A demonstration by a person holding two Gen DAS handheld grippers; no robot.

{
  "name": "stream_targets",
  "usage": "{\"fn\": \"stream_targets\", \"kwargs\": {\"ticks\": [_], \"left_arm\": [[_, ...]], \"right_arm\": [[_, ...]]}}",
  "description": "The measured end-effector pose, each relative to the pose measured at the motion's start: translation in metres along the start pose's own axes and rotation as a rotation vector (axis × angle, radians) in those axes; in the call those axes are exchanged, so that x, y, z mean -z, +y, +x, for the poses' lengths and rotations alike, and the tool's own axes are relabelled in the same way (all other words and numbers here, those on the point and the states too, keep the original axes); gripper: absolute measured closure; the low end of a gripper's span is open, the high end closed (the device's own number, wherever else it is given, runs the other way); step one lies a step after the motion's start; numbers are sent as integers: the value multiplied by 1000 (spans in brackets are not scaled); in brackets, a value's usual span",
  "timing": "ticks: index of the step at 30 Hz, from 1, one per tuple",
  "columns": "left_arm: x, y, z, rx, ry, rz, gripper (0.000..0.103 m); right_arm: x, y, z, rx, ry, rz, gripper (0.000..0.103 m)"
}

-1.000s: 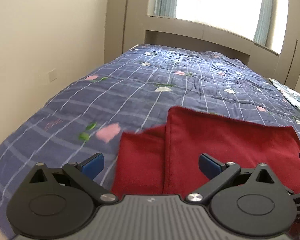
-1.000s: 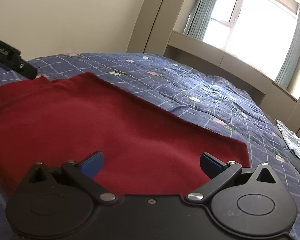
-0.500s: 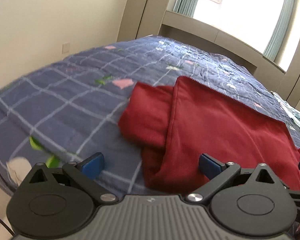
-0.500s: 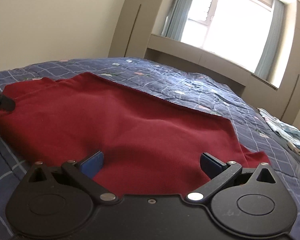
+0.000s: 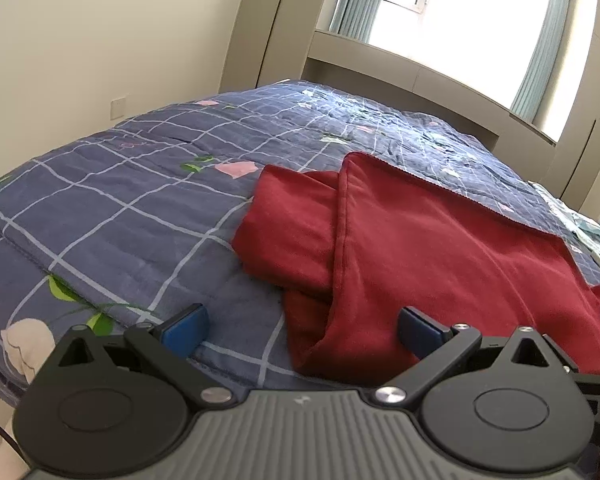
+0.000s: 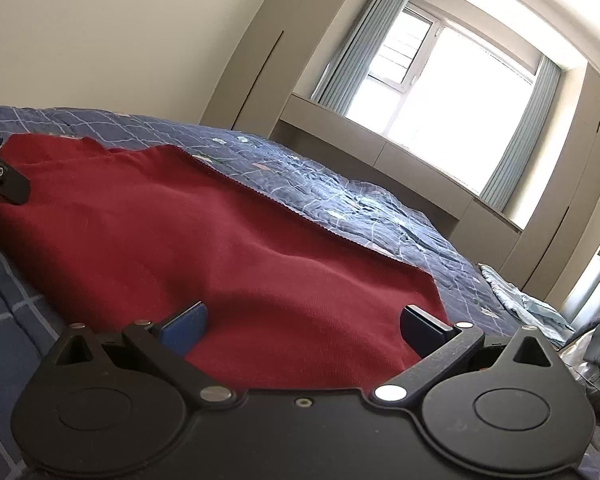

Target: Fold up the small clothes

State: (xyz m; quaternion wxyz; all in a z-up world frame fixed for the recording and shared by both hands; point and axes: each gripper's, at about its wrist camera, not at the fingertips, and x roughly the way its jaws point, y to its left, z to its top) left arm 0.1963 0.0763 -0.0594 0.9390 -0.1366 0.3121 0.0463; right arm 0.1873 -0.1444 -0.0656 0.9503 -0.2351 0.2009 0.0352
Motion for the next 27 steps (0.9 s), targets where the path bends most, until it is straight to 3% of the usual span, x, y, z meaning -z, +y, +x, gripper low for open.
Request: {"fn": "stream_targets", "kwargs": {"ticks": [27], "left_arm": [[4,-5,3,-13,-17,38,0]], "right_arm": [[2,1,0,0,-5,12,1]]}}
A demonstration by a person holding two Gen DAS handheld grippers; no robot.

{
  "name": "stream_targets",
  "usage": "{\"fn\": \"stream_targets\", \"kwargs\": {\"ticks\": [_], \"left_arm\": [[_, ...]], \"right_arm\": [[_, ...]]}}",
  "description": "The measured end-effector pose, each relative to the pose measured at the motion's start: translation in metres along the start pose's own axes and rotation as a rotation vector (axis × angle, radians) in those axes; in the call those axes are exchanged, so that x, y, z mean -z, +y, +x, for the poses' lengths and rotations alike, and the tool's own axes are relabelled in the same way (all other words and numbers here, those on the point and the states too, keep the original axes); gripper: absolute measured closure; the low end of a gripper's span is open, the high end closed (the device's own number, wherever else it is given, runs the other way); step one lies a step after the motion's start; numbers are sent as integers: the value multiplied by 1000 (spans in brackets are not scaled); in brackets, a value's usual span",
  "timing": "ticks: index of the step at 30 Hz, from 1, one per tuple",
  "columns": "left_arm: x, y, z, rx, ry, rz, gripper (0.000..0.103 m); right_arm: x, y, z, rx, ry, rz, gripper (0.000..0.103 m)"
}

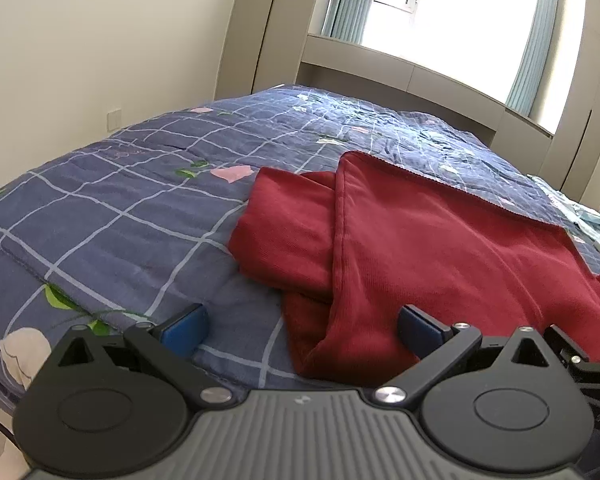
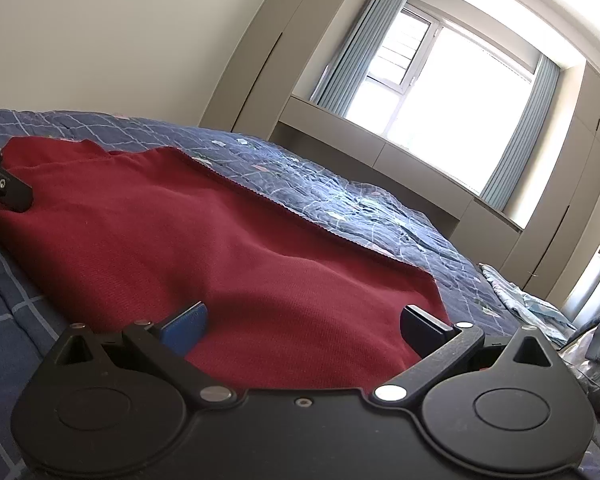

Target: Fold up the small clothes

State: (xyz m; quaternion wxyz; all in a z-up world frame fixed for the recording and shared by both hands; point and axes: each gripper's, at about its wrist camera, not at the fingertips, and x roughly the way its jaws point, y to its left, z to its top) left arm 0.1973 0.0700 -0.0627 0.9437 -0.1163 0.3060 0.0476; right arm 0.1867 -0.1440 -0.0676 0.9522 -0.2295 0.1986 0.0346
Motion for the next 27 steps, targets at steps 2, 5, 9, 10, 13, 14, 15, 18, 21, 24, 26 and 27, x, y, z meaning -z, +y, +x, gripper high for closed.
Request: {"fn": "stream_targets", "kwargs": {"ticks": [2,5,9,10,13,14,15,18,21,24,26,27], "left_arm": [[1,-1,0,-7,-3,9,0],[1,-2,1,-13,-9,18,0],[2,-2,1,-18,-15,26,0],[2,-2,1,-18,-17,27,0],[2,-1,0,-8,-21,18,0],[2,1,-1,7,-25,4,0],[1,4,-2,35,-28,-16,0],[-1,16,-6,146,-40,-105,0],[-2,25,-6,230,-36,-173,1],[-2,28,-4,239,-23,-200,5],[-5,30,-2,244,-17,-224,10],[-7,32,1,238,-10,-244,13]], "right_arm": [[0,-1,0,-4,-1,6,1],[0,-3,1,-12,-1,16,1],[0,-6,1,-24,5,32,1],[0,-6,2,-27,7,35,1],[0,-7,2,-33,10,44,1],[0,-7,2,-35,11,46,1],[0,-8,2,-37,12,49,1],[0,-8,2,-41,10,55,1],[1,-9,0,-47,8,65,1],[2,-12,-1,-57,6,82,1],[3,-14,-3,-65,4,96,1],[3,-16,-4,-72,4,104,1]]}}
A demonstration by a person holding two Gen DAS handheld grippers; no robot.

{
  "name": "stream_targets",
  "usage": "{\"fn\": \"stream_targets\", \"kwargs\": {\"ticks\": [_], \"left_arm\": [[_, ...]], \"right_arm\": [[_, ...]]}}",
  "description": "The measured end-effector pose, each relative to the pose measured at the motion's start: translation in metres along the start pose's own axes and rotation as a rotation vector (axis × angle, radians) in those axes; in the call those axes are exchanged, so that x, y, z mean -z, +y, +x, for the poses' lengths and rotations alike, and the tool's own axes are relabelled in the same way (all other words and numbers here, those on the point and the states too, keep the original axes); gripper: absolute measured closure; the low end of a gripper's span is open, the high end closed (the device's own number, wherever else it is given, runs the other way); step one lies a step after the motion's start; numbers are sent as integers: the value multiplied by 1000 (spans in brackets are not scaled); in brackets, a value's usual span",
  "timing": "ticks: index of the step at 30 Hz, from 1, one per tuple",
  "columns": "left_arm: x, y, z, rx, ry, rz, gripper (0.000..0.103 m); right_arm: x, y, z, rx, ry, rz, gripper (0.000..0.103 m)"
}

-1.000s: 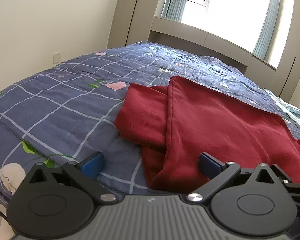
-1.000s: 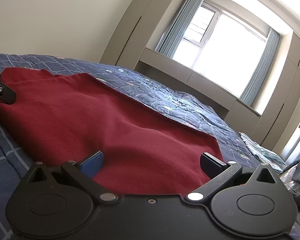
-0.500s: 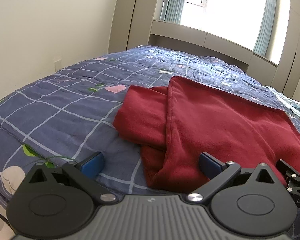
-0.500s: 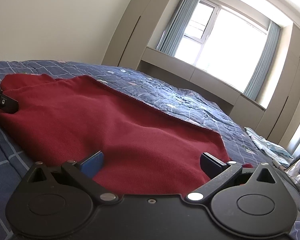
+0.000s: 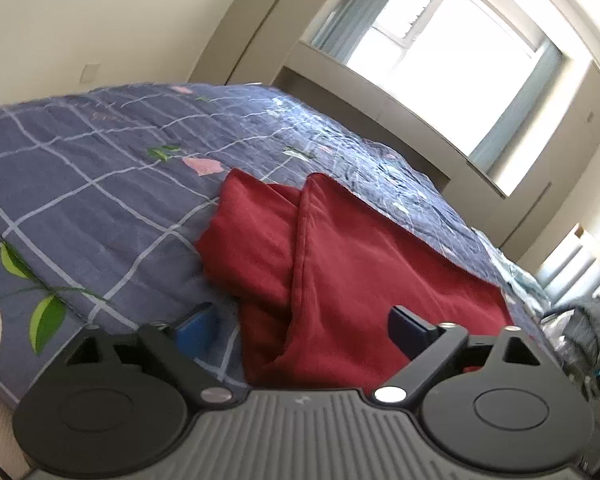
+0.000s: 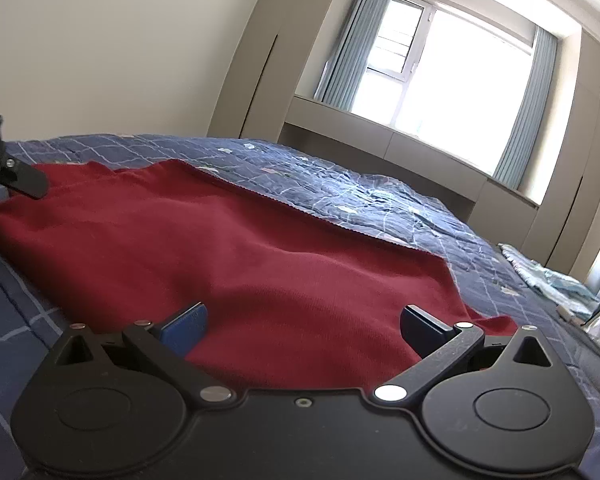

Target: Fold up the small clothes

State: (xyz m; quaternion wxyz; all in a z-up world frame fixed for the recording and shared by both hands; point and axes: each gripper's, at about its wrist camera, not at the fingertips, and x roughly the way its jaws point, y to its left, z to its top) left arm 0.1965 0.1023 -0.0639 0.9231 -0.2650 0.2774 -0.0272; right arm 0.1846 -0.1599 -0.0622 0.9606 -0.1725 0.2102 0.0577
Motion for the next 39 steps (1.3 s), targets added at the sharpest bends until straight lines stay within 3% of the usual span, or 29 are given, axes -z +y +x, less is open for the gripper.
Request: {"fn": "stream_targets", "kwargs": {"ticks": [3,9,13,15,23,25,26,27,32,39], "left_arm": [[-9,0,10,-43,18,-31,18],[-20,-16,30,-113,48,20,20],[-23,-26,33,-185,62,31,37],[-24,-29,34,-187,72,33,44],[-30,-30,40,-204,107,24,44],[-32,-33,40,-214,108,25,54],[-33,-35,40,-221,109,31,74],[-34,-37,41,-214,117,32,80],[-43,-59,35,-198,89,66,85],[-61,-142,24,-89,41,255,85]], "right_arm": [[1,-5,-2,-21,6,40,1],[7,-27,-2,-102,41,207,1],[10,-31,-4,-120,38,245,1],[10,-28,-5,-108,35,229,1],[11,-29,-7,-108,30,233,1],[12,-30,-9,-110,30,236,1],[12,-30,-9,-110,30,237,1],[12,-30,-9,-110,29,239,1],[12,-34,-9,-119,22,262,1],[14,-58,-23,-62,-51,398,1]]}}
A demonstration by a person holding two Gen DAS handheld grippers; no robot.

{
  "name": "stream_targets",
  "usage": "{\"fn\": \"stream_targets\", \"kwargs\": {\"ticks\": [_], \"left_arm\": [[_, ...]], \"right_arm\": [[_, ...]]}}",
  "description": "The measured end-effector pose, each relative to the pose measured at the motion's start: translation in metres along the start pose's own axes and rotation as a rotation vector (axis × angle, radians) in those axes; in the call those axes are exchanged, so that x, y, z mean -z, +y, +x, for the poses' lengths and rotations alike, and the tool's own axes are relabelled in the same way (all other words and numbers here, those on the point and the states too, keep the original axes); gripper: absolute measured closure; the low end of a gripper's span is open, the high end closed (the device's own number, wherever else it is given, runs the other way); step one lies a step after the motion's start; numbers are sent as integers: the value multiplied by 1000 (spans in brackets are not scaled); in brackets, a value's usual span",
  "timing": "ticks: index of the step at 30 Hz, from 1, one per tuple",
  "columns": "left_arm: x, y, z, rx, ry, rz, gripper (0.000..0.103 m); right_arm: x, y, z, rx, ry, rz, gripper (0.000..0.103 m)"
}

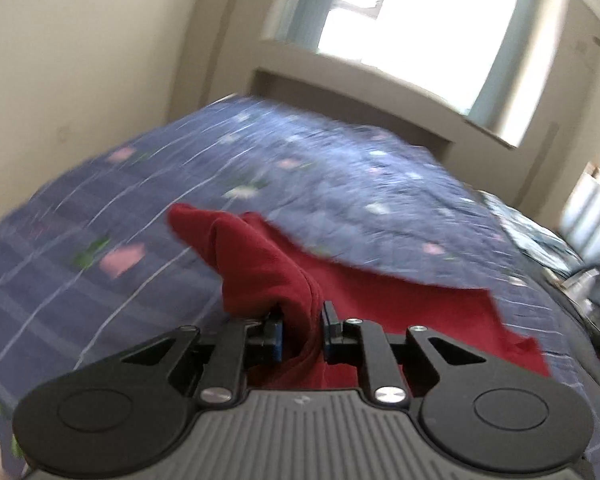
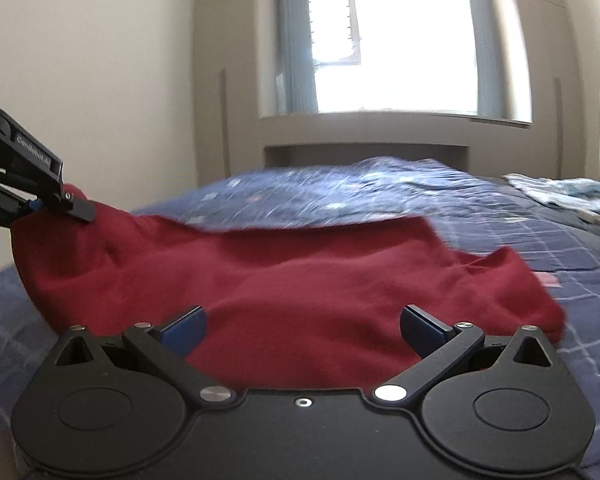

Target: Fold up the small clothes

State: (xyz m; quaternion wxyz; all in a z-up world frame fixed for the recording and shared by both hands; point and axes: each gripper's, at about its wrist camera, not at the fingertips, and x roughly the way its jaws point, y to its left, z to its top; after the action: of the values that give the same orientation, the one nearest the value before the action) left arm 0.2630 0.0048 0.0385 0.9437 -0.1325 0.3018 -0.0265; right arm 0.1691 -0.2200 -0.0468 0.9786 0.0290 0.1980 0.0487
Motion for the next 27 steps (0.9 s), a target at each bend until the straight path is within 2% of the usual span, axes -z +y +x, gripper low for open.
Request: {"fn": "stream_targets", "kwargs": {"ticks": [4,7,11,14,16,19,20,21,23,25,27], "left_arm": [[-19,-67,-3,103,-20,109,85],[-25,-124,2,190,3,188,85],[-7,-199,18,278,63,328,85],[19,-241,41,292,159,422,84],[37,-256,58,299,232,439,78],[54,-261,66,334,274,435,65],[58,-261,67,351,281,431,56],[59,-260,67,361,283,427,51],[59,-257,67,373,279,425,49],[56,-251,66,390,266,409,42],[50,-243,62,381,233,384,20]], "right_arm": [[-8,-20,-12,130,-75,34,1],[-12,-40,-21,267,-117,49,0],[-9,-75,-27,418,-110,98,0],[-5,-102,-28,475,-87,170,0],[-3,-119,-34,497,-87,233,1],[4,-141,-41,503,-100,313,1],[5,-147,-42,503,-100,334,1],[7,-152,-42,503,-98,354,1],[9,-158,-42,495,-95,393,1],[10,-161,-42,485,-93,409,1],[11,-163,-42,474,-96,413,1]]}}
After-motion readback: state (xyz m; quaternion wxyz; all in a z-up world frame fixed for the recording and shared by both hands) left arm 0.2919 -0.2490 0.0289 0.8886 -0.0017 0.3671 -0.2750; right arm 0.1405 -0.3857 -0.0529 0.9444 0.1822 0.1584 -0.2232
